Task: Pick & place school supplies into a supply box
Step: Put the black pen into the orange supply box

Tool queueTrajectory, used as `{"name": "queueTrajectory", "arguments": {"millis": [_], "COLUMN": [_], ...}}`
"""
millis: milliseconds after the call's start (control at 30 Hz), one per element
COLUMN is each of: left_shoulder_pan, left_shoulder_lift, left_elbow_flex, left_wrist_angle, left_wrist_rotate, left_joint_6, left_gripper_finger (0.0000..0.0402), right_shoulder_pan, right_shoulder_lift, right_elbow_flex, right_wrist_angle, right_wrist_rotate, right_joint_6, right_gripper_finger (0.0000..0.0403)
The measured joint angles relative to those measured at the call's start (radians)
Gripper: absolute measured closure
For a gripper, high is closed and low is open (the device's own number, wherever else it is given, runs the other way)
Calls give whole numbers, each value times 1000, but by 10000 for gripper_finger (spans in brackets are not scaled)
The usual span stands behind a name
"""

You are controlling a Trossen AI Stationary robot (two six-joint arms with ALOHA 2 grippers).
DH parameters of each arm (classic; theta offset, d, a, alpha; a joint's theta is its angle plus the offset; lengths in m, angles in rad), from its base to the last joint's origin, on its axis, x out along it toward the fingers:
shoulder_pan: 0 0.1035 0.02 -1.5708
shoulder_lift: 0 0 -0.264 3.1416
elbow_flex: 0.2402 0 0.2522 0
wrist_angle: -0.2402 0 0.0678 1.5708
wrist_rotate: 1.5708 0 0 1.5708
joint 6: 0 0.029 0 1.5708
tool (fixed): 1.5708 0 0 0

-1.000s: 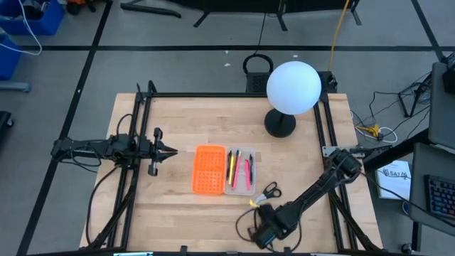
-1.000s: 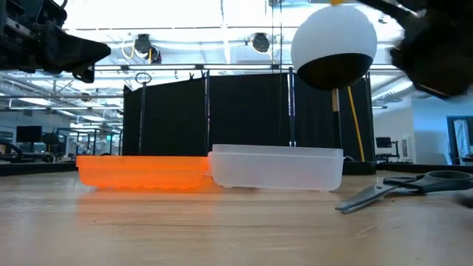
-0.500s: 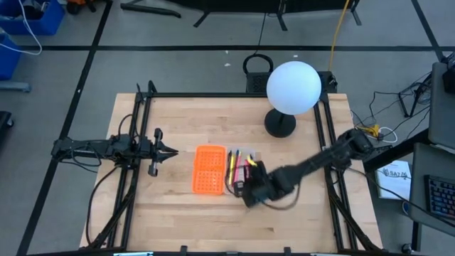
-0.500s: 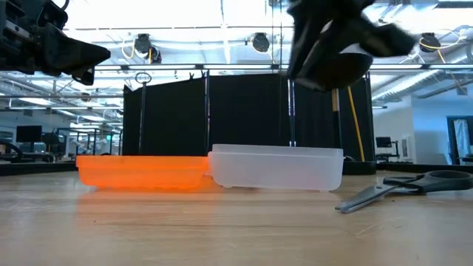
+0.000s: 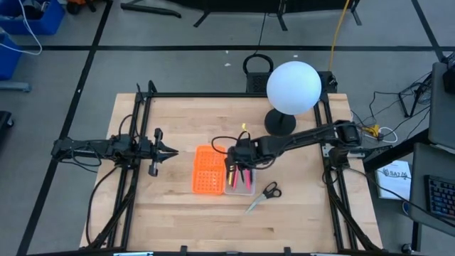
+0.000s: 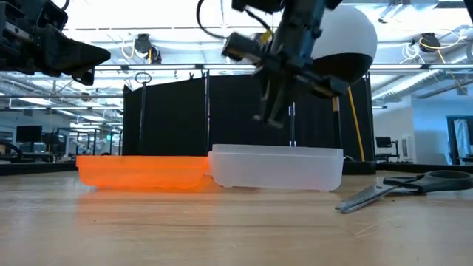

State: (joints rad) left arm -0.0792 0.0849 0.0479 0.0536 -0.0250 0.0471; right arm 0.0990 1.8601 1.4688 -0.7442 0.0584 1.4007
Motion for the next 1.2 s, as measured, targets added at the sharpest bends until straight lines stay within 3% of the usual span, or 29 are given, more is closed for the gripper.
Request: {"name": "queueTrajectory", "arguments": {"millis": [400,700,1200], "left_shoulder_pan": [0,0,0], "left_shoulder_lift": [0,0,0], "left_elbow_flex": [0,0,0], "left_wrist_angle": [-1,0,-1], "left_wrist_rotate": [0,0,0], "left_joint_6": [-3,0,0], "left_gripper_finger": [360,360,360], "right_shoulder_pan": [-62,-68,-68], "right_shoulder_lift": [78,77,74], "right_elbow_flex": [-86,-158,-164], "right_wrist_angle": [133,171,210], "right_wrist_rotate": [-107,-116,-125], "right_joint_6": [-19,15,-28], "right_gripper_finger": [384,383,288]}}
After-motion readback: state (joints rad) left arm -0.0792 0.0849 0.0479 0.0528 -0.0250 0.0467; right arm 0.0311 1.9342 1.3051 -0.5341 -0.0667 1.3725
